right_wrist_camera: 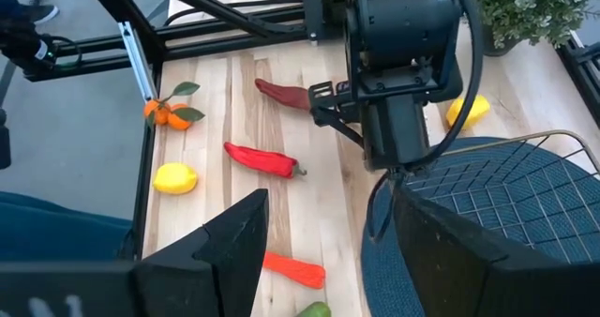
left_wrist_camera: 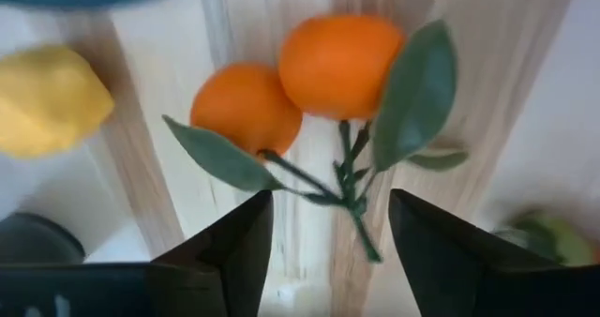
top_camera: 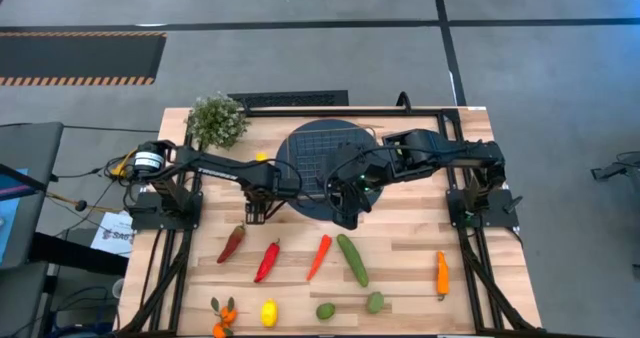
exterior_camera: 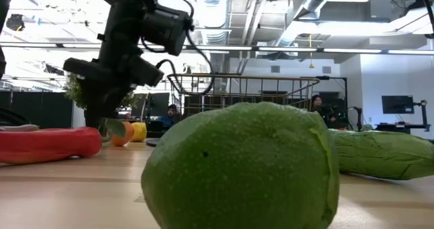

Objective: Build produce basket
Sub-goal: Put the top oranges into the basket

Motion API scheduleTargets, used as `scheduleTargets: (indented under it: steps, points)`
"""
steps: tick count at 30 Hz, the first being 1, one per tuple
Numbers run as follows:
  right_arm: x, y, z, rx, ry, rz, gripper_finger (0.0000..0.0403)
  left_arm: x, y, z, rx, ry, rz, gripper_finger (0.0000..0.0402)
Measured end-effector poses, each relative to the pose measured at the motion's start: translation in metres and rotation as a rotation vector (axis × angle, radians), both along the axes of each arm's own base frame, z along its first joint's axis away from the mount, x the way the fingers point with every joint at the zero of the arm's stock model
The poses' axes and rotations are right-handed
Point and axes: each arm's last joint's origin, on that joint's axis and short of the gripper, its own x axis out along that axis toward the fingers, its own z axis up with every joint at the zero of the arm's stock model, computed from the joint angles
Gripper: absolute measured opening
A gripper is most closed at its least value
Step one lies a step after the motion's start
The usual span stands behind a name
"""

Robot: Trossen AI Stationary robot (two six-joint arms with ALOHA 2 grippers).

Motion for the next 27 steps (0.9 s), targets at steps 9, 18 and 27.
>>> scheduleTargets:
  steps: [9,18,27]
  points:
    - [0.001,0.0,0.001,0.004,-0.02,0.0,0.0248,-0.015,-0.001,-0.018,-0.033,0.067,0.026,0.0189]
    - [0.003,0.001,0.003,0.011,-0.042,-0.002,0.0248,-0.005,-0.003,-0.021,-0.08,-0.049,0.074,0.0133]
    - [0.003,0.0,0.003,-0.002,-0.044,-0.019,0.0248,-0.002,-0.004,-0.021,-0.109,-0.079,0.079,0.0046]
